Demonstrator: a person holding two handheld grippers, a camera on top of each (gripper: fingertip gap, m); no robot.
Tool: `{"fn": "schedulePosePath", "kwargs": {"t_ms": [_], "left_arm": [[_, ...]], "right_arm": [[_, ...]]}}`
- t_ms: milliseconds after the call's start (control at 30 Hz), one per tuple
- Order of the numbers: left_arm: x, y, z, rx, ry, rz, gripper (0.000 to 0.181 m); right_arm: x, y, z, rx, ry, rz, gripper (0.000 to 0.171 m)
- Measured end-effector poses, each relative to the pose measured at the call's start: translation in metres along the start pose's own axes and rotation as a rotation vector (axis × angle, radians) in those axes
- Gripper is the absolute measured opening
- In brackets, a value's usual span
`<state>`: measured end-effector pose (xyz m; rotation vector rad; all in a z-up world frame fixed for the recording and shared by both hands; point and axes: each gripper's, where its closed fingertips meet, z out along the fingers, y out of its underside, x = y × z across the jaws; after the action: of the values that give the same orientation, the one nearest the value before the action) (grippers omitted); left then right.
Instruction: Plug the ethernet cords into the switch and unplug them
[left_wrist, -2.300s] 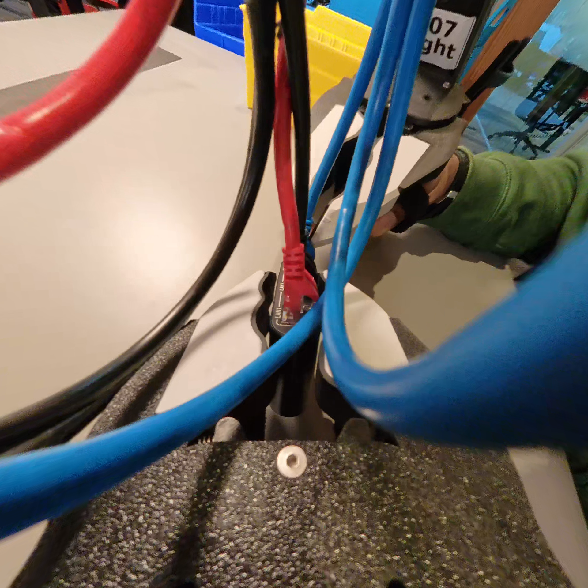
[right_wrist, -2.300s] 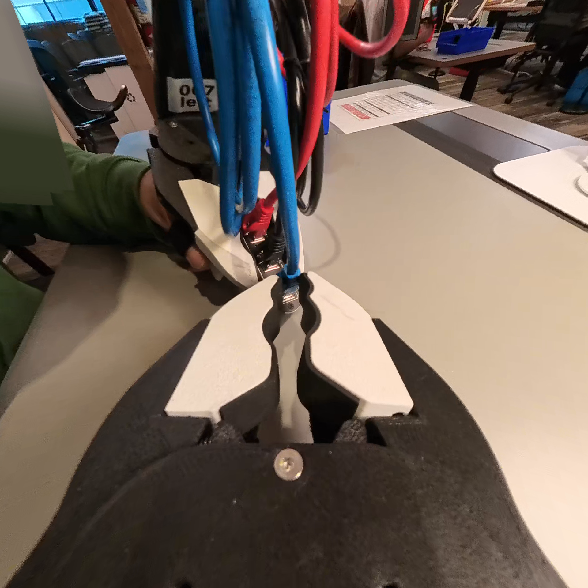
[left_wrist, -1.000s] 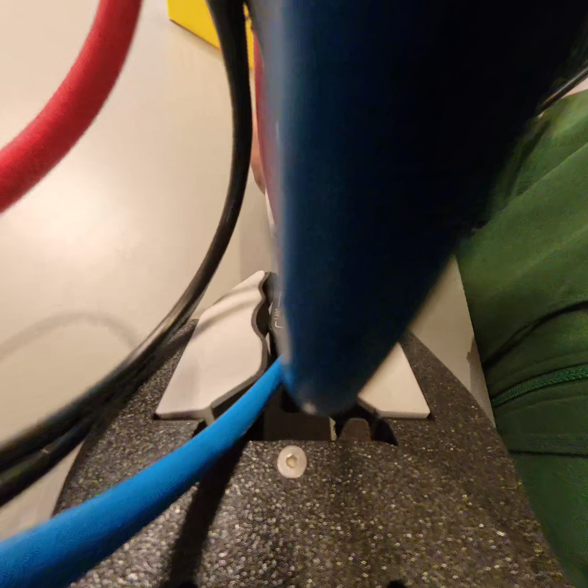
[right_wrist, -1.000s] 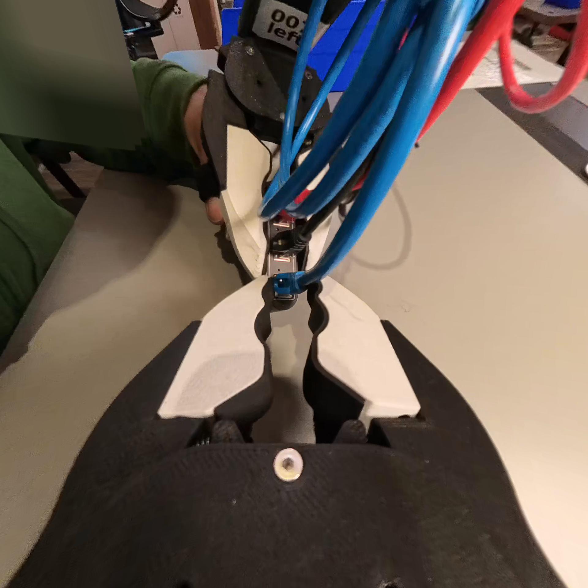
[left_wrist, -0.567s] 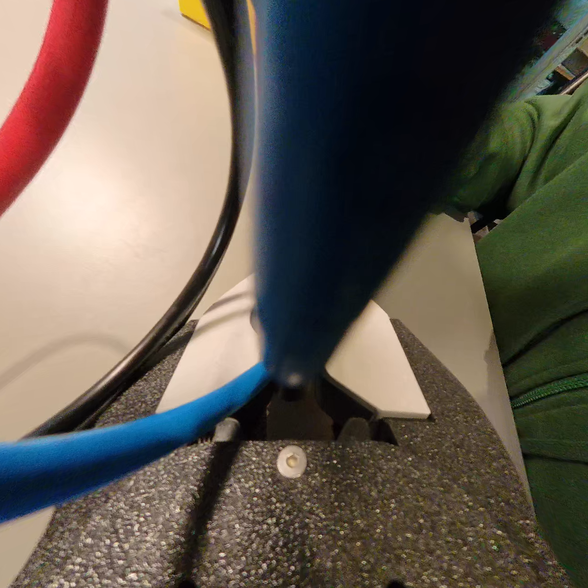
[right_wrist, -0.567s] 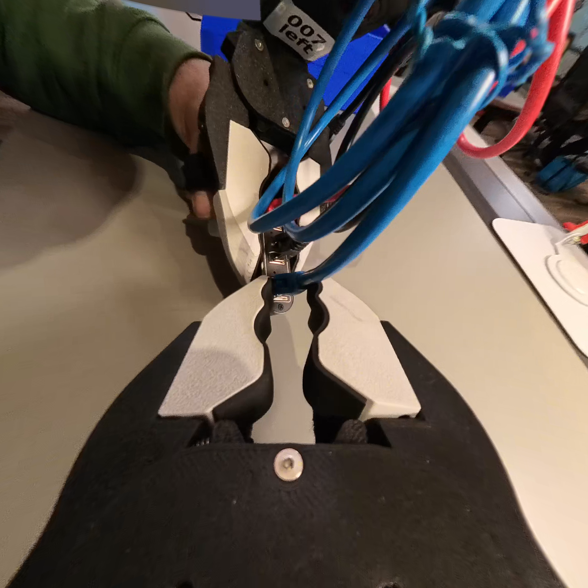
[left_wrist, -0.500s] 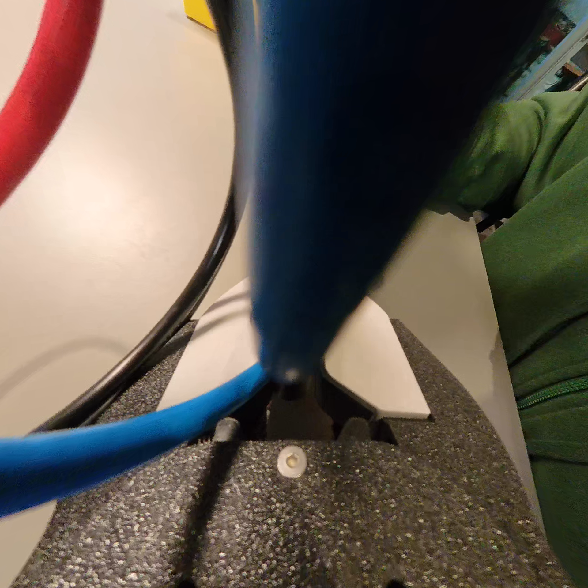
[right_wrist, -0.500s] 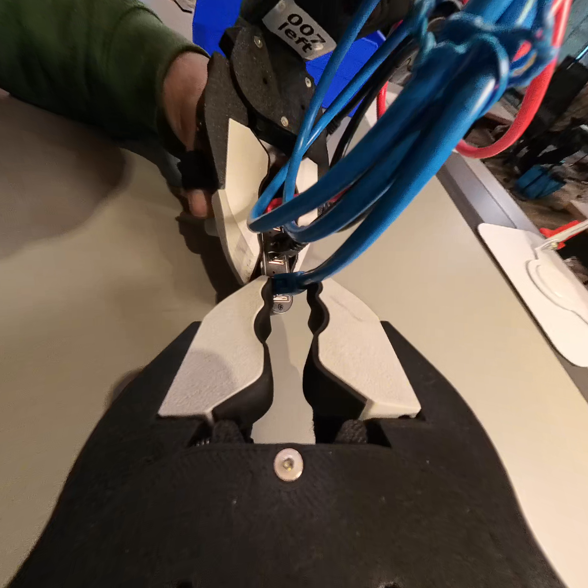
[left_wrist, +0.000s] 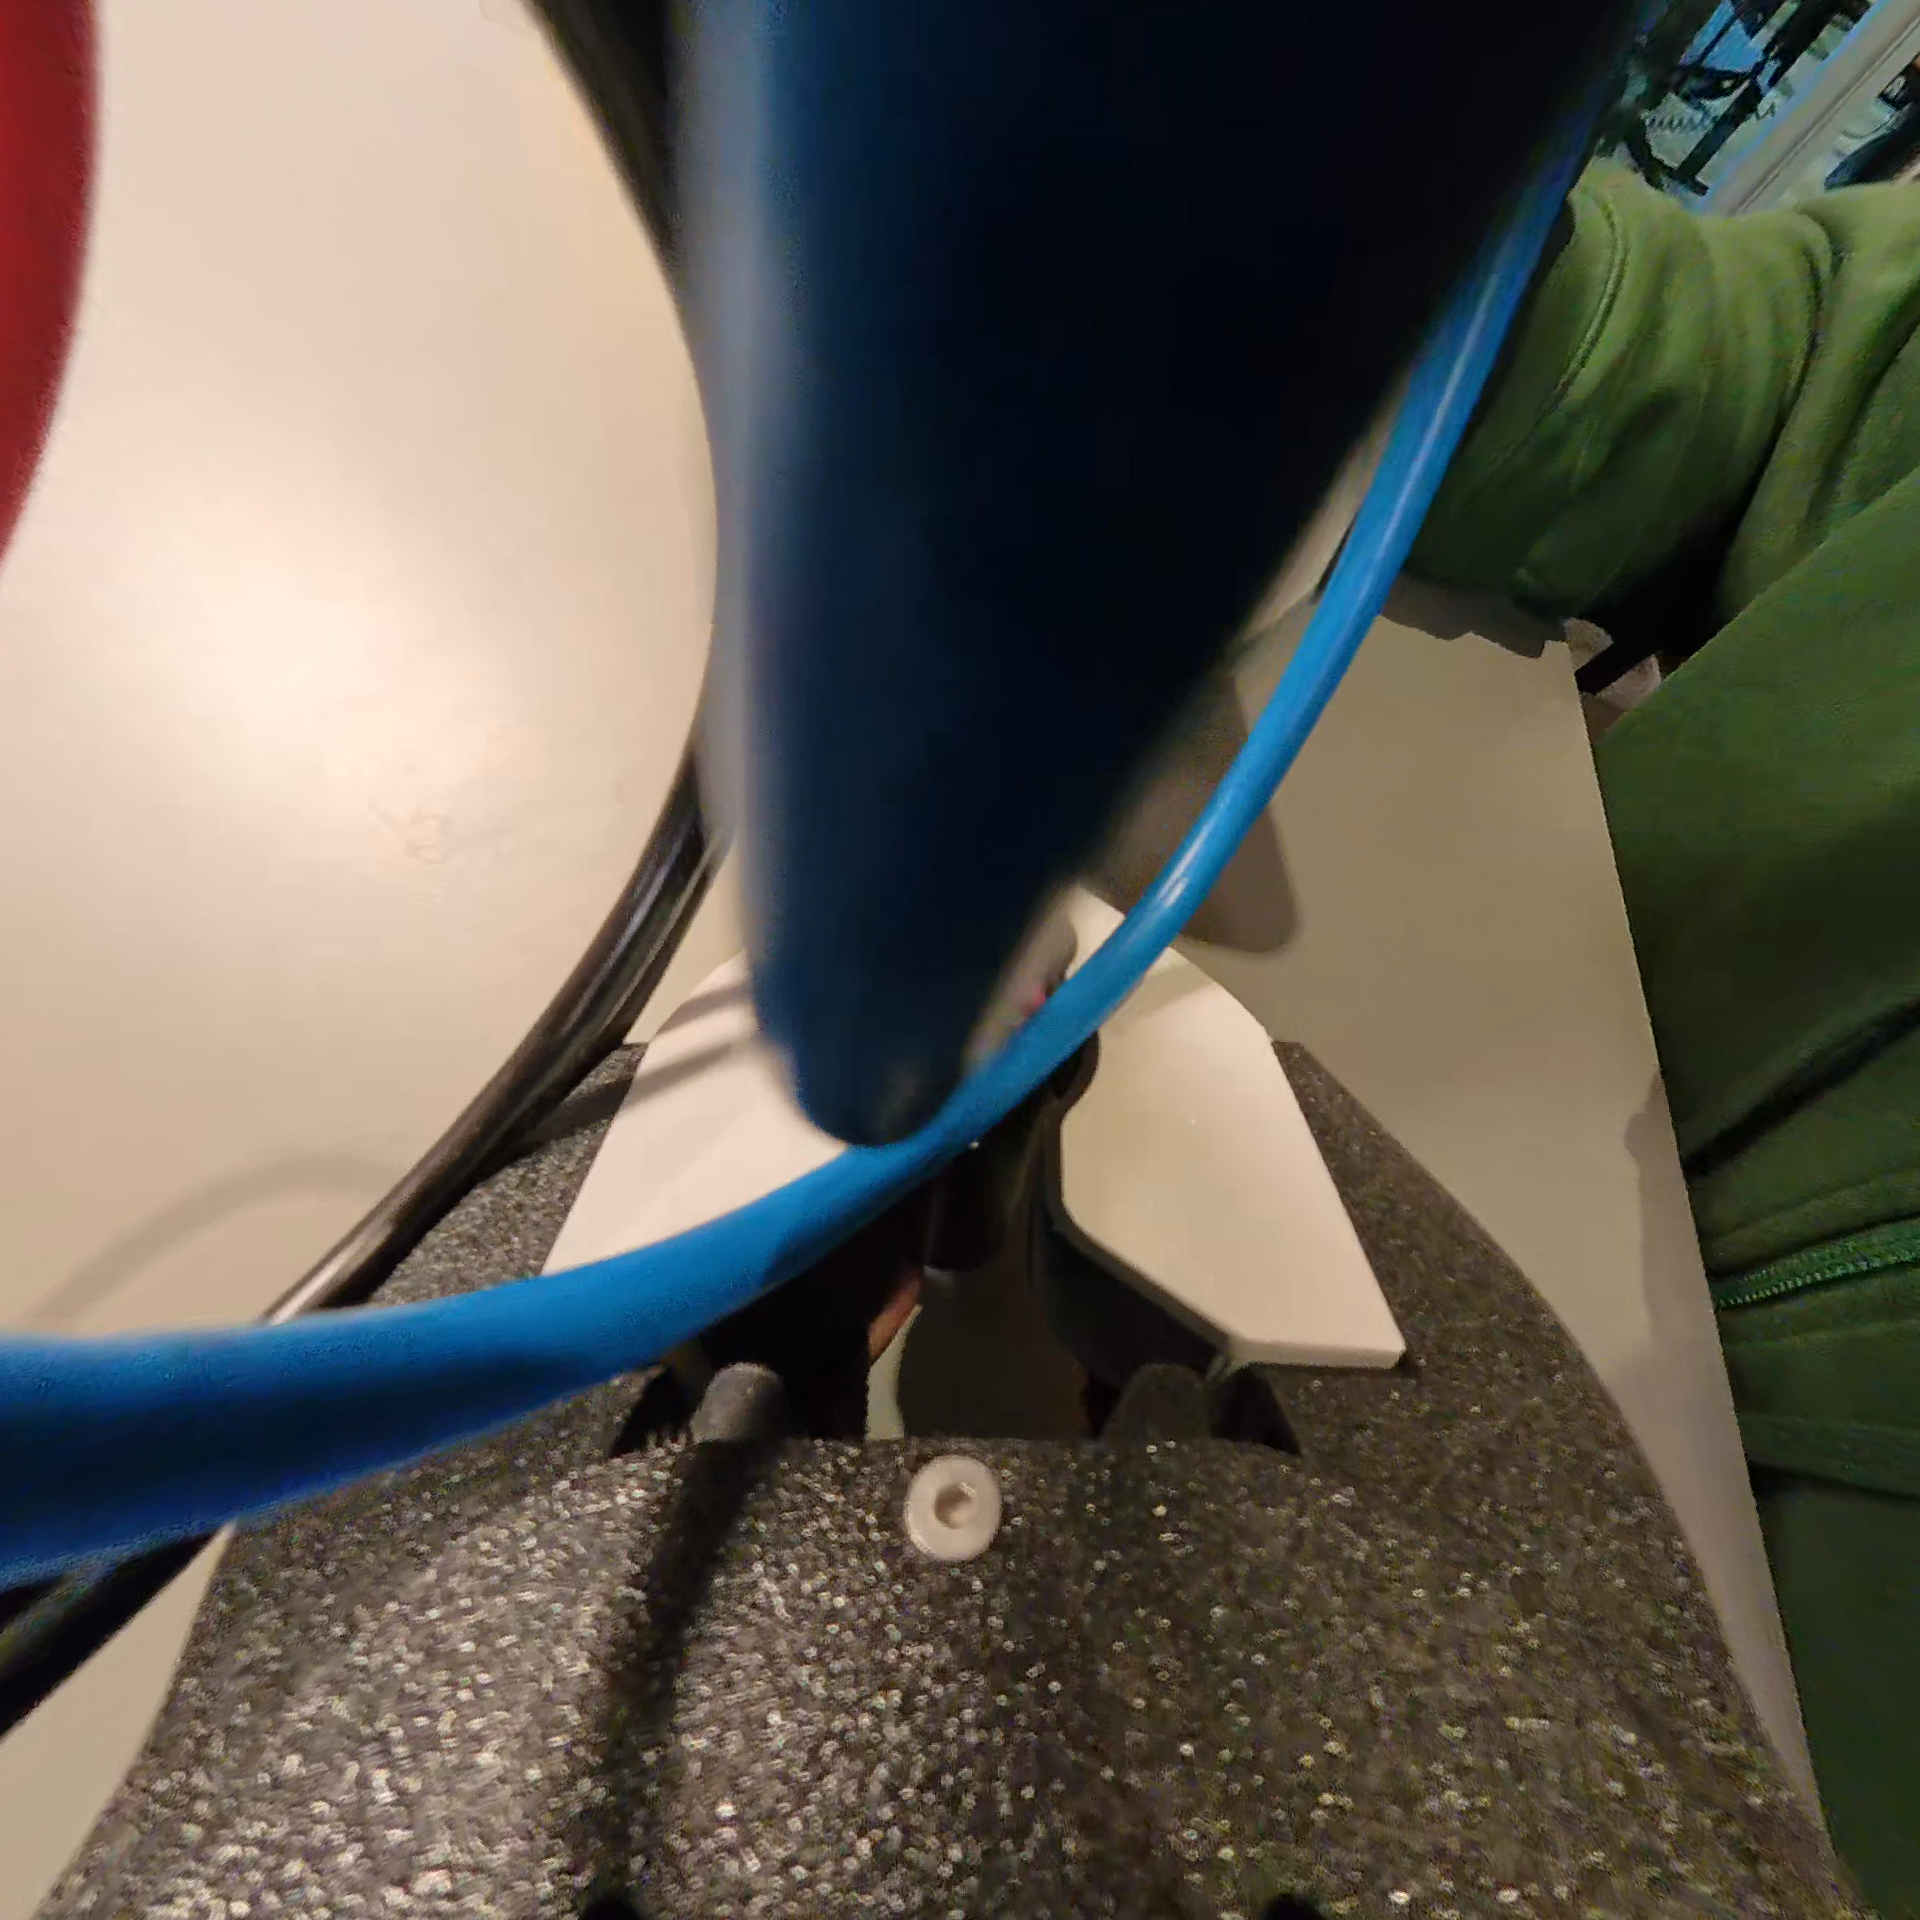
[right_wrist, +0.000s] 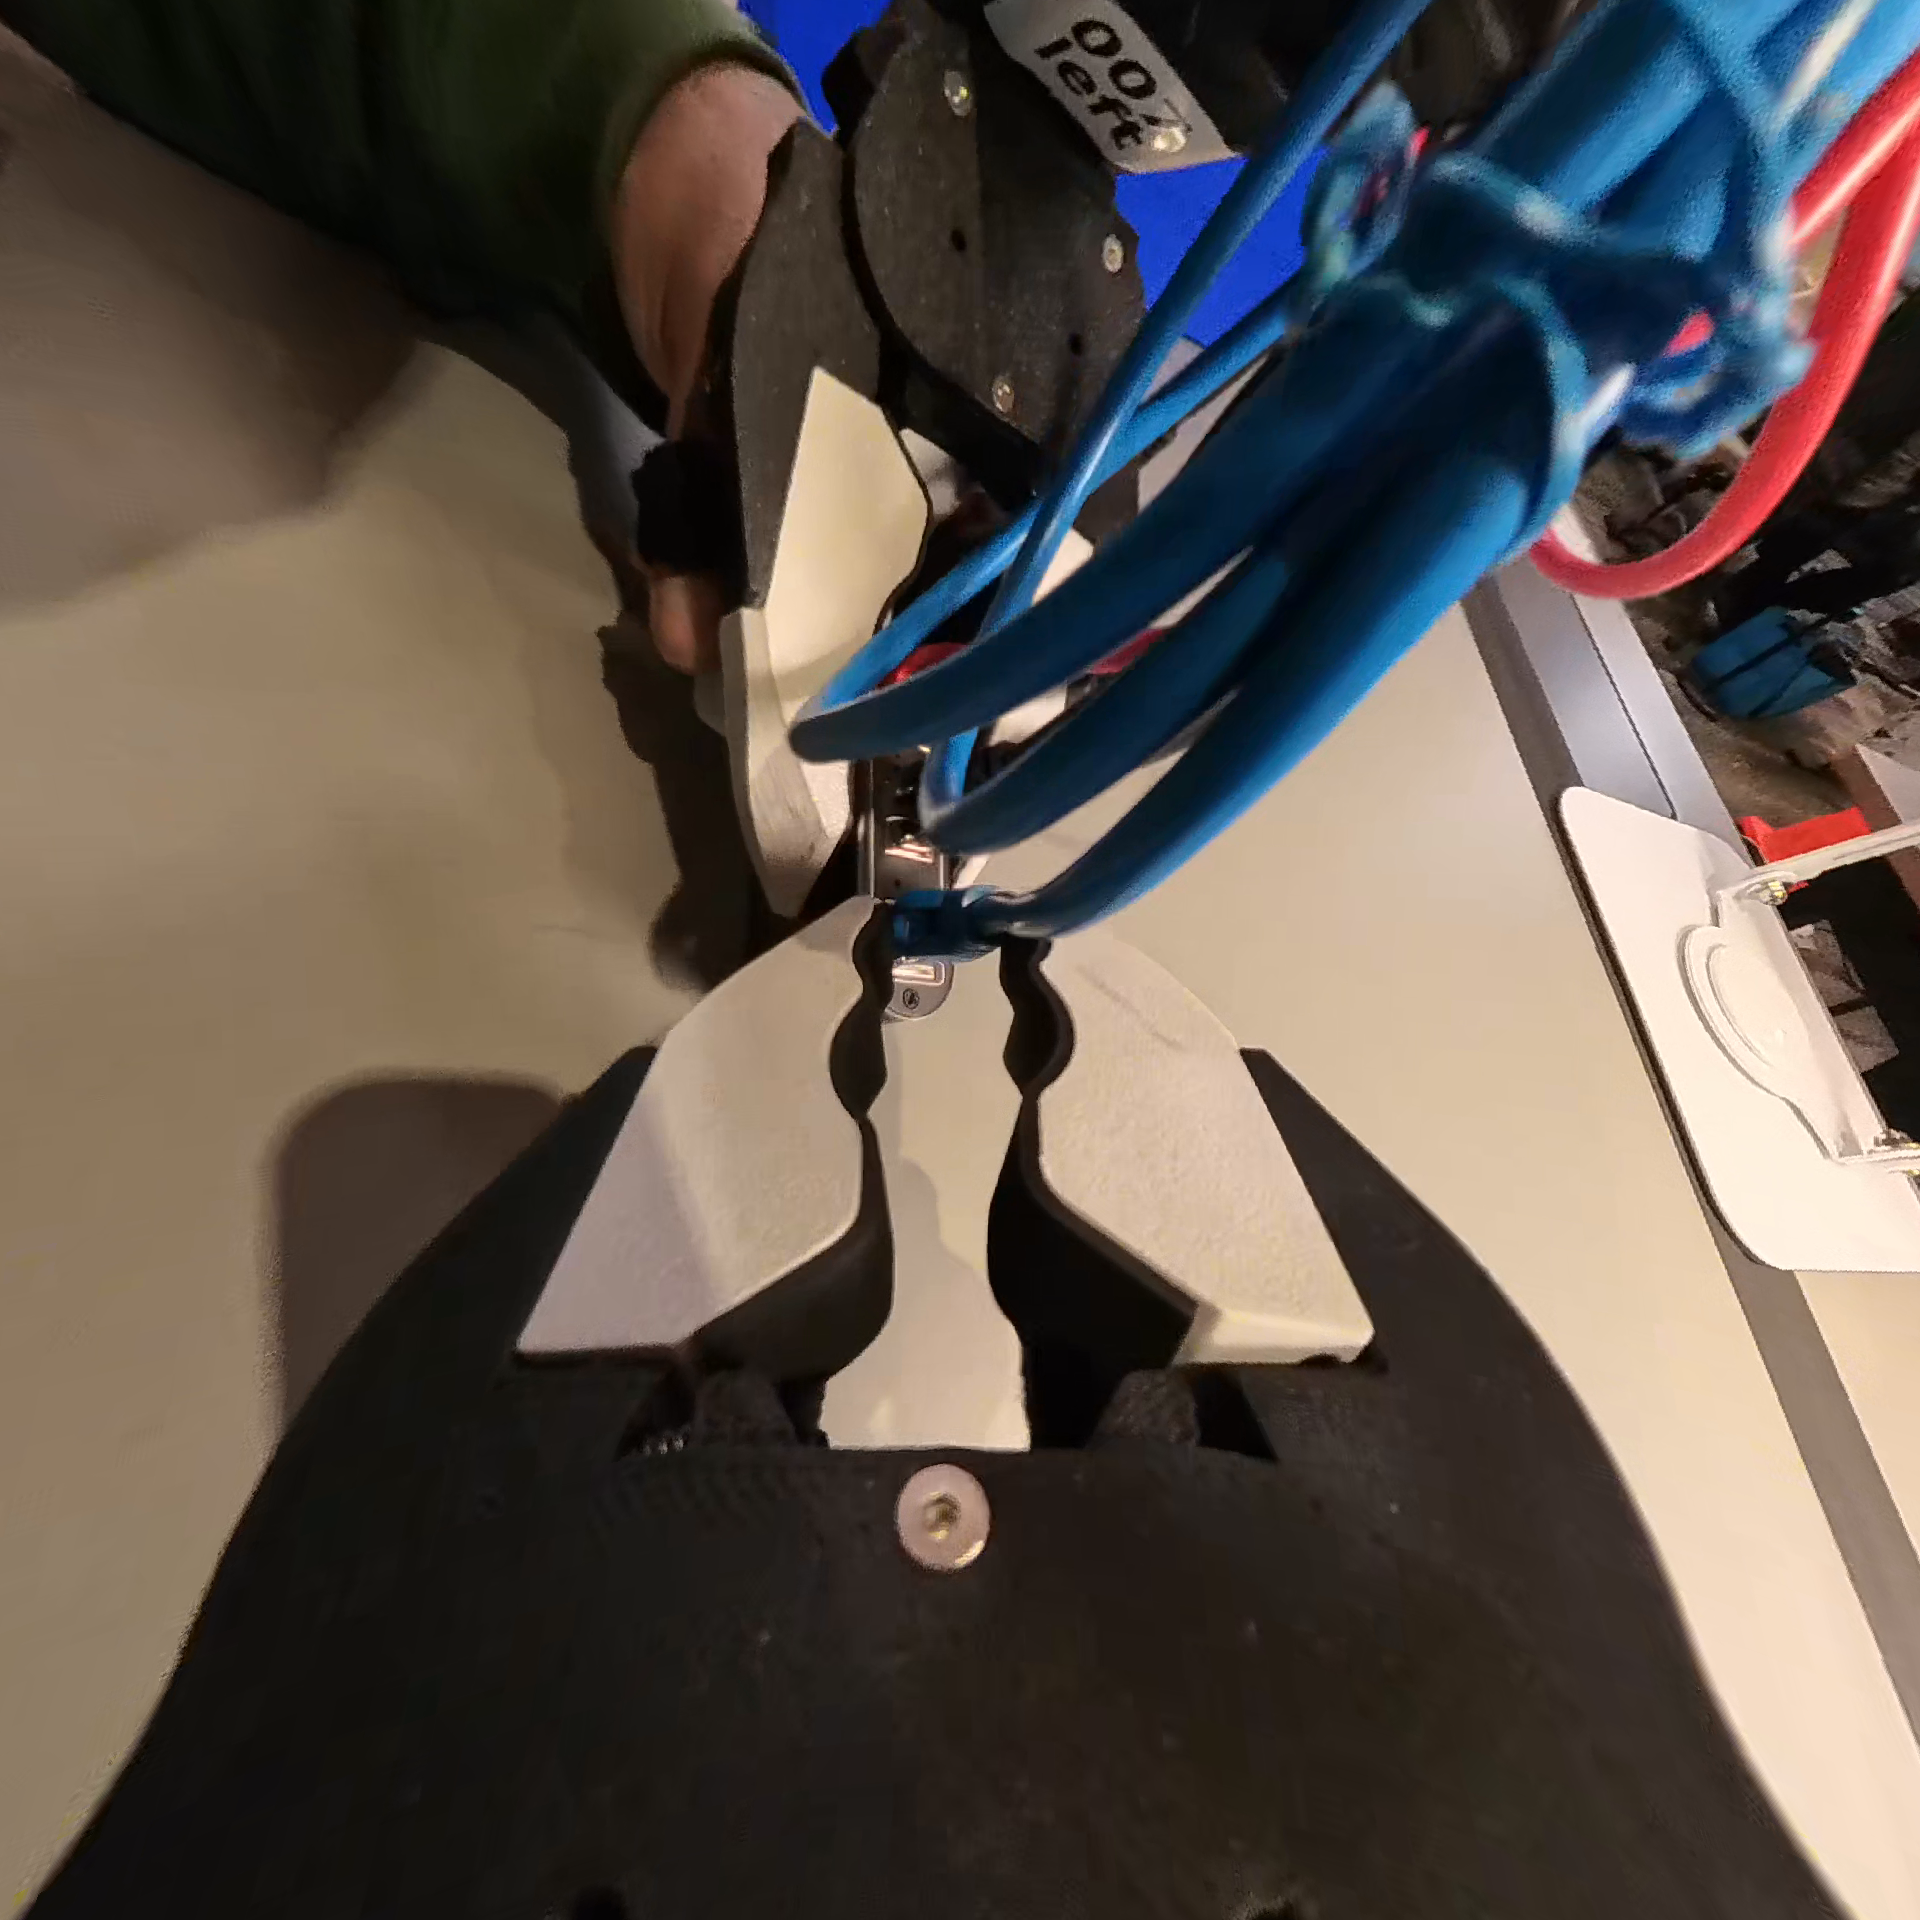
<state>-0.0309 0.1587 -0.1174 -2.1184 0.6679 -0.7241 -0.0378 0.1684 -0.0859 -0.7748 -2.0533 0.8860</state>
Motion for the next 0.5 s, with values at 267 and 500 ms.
{"fn": "schedulePosePath", "kwargs": {"t_ms": [267,500], "left_arm": [[0.004,-0.012,-0.007,0.049,0.003,0.012,0.027],[0.012,-0.026,-0.018,0.176,0.116,-0.013,0.05]], "right_arm": [[0.004,-0.012,-0.005,0.069,0.014,0.042,0.019],[0.011,-0.016,-0.006,0.162,0.021,0.173,0.017]]}}
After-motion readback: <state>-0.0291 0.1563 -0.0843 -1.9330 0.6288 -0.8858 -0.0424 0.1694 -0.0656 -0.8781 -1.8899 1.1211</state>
